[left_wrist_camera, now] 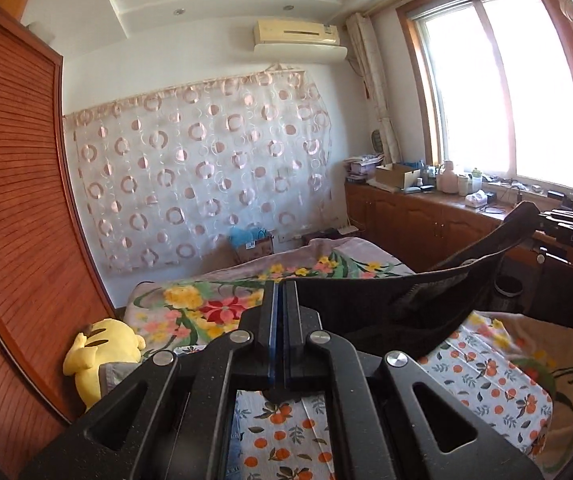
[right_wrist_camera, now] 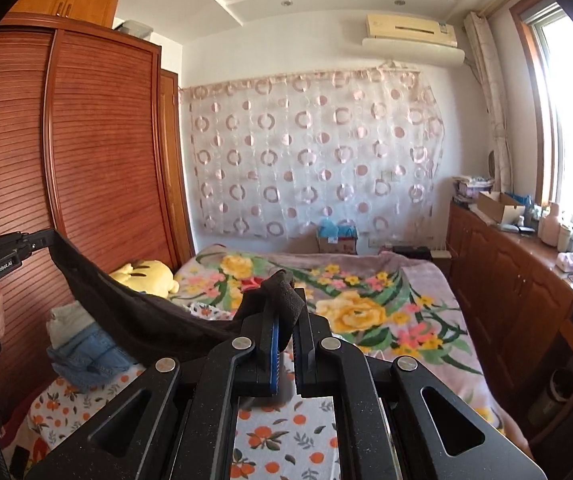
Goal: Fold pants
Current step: 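Raise the black shirt high with both grippers to shake it out, then lower the black shirt flat onto the sheet and open both grippers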
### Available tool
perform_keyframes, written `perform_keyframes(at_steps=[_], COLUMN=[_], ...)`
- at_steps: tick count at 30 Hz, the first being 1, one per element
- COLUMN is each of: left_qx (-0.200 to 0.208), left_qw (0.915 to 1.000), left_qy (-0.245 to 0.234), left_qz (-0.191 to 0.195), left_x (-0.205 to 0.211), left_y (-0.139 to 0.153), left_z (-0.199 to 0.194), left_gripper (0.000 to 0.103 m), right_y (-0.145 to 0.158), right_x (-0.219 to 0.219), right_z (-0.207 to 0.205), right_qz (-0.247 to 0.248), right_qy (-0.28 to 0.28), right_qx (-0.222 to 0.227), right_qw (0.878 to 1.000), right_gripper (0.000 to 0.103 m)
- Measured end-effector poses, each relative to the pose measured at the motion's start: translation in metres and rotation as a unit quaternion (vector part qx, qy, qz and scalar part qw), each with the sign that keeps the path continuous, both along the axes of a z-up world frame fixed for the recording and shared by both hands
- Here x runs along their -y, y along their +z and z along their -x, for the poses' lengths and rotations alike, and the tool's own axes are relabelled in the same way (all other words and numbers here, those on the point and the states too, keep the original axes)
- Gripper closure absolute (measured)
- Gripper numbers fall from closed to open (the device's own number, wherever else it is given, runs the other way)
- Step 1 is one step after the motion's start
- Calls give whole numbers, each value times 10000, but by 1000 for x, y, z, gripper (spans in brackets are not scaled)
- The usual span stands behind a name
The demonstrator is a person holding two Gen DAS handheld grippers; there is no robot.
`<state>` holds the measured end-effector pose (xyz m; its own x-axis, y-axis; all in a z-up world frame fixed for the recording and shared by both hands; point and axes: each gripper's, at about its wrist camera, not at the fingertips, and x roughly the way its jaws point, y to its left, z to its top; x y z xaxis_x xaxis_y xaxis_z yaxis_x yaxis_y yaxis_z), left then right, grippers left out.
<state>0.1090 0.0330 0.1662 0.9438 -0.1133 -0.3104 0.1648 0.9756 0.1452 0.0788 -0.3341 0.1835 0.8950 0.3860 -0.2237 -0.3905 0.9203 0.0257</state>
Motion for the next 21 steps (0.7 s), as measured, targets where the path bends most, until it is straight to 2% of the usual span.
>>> perform_keyframes(at_steps=[2, 6, 9, 11, 13, 15, 21], left_qx=[-131, -819, -1551, -1860, -2002, -2036, -2056], left_qw=[9999, 9966, 9878, 9825, 9797, 9791, 9785], left_qy=[-21, -118, -95, -83, -51, -35, -50], left_qz=[-36, -54, -114, -94, -84, -2, 154], left_x=[1, 2, 6, 11, 16, 18, 15], left_y=[-21, -103, -181, -210, -228, -234, -230], left_z=[11, 20, 12, 8, 9, 14, 21], left_gripper=[100, 100, 100, 100, 100, 100, 100], right_y=[-28, -123, -196, -233, -252, -260, -256], right_x=[1, 8, 6, 5, 4, 6, 13], right_z=[6, 14, 5, -3, -5, -5, 8], right_qz=[38, 173, 256, 220, 244, 184, 25], right_qy=[21, 34, -4, -39, -51, -60, -44], right_qx=[-124, -983, -1713, -2152, -2318, -2408, -2485], right_qw=[9999, 9950, 9849, 9763, 9724, 9704, 9686], right_gripper=[98, 98, 98, 98, 98, 98, 97])
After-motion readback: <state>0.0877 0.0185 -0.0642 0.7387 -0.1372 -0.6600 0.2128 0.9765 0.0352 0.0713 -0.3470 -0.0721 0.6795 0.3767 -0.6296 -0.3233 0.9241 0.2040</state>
